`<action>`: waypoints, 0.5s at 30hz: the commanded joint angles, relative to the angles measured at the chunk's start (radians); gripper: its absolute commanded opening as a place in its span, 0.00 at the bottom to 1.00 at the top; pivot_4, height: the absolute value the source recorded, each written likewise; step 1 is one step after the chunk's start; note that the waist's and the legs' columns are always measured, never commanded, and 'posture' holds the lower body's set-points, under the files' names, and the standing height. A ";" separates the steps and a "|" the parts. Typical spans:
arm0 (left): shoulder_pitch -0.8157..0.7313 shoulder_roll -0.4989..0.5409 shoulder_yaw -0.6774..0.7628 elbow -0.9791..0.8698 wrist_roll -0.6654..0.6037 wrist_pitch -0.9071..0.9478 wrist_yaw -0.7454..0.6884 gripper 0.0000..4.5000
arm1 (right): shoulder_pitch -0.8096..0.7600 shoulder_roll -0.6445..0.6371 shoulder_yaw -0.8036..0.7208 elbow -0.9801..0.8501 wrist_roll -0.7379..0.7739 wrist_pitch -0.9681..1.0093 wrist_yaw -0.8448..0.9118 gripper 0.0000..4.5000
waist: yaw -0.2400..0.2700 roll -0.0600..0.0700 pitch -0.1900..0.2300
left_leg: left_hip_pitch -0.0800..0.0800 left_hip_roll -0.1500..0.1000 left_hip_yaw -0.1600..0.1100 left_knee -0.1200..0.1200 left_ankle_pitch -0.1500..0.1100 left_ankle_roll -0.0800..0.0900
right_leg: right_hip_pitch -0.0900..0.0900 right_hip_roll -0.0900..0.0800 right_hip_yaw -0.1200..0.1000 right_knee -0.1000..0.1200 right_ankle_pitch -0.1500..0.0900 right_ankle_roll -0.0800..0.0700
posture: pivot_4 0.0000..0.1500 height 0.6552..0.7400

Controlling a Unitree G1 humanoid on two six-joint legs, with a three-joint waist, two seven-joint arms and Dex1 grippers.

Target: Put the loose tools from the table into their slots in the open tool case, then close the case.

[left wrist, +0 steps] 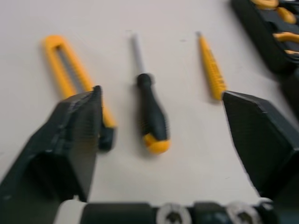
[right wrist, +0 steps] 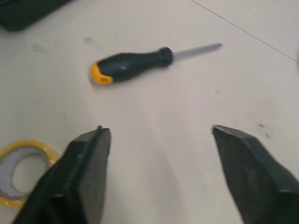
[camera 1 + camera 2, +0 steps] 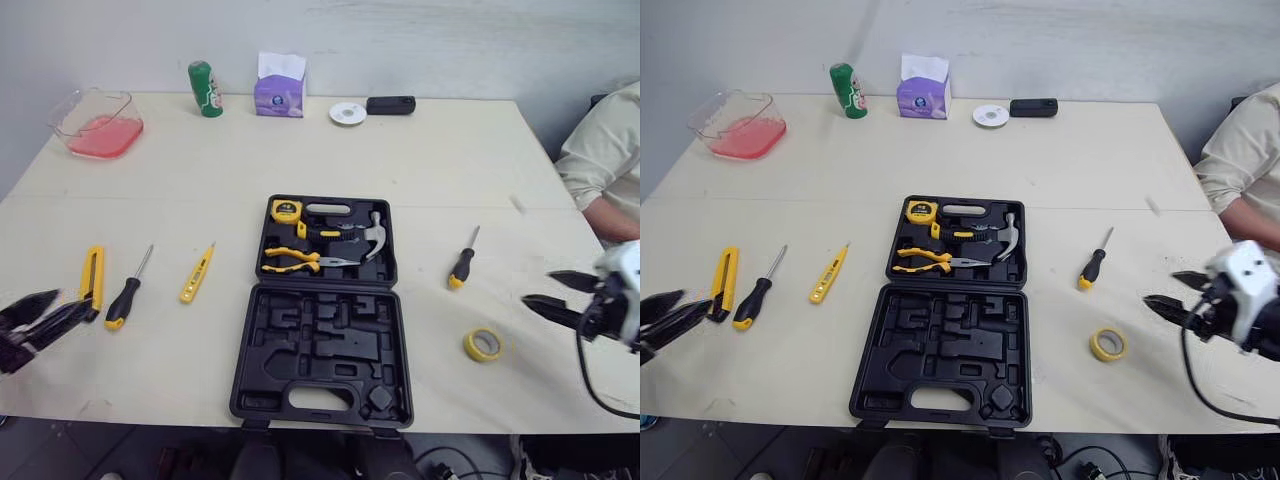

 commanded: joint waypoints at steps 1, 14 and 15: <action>0.066 0.138 0.099 0.395 0.167 -0.252 0.062 1.00 | 0.016 -0.071 -0.087 0.191 -0.051 -0.116 0.021 0.99 | -0.008 -0.001 0.002 | 0.003 0.000 0.001 -0.003 0.000 0.000 | 0.001 0.001 0.000 -0.002 0.000 0.000 | 1.00 1.00; 0.065 0.109 -0.023 0.215 0.122 -0.220 0.050 1.00 | -0.160 -0.032 0.032 0.202 0.004 -0.136 -0.019 0.99 | -0.006 0.001 0.003 | 0.016 0.003 0.006 -0.016 -0.003 -0.001 | 0.010 -0.004 -0.001 -0.009 -0.001 -0.001 | 1.00 1.00; 0.072 0.091 -0.031 0.119 0.093 -0.163 0.053 1.00 | -0.181 -0.021 0.040 0.165 0.032 -0.105 -0.020 0.99 | -0.006 0.001 0.003 | 0.016 0.003 0.006 -0.015 -0.003 -0.001 | 0.010 -0.004 -0.001 -0.009 -0.001 -0.001 | 1.00 1.00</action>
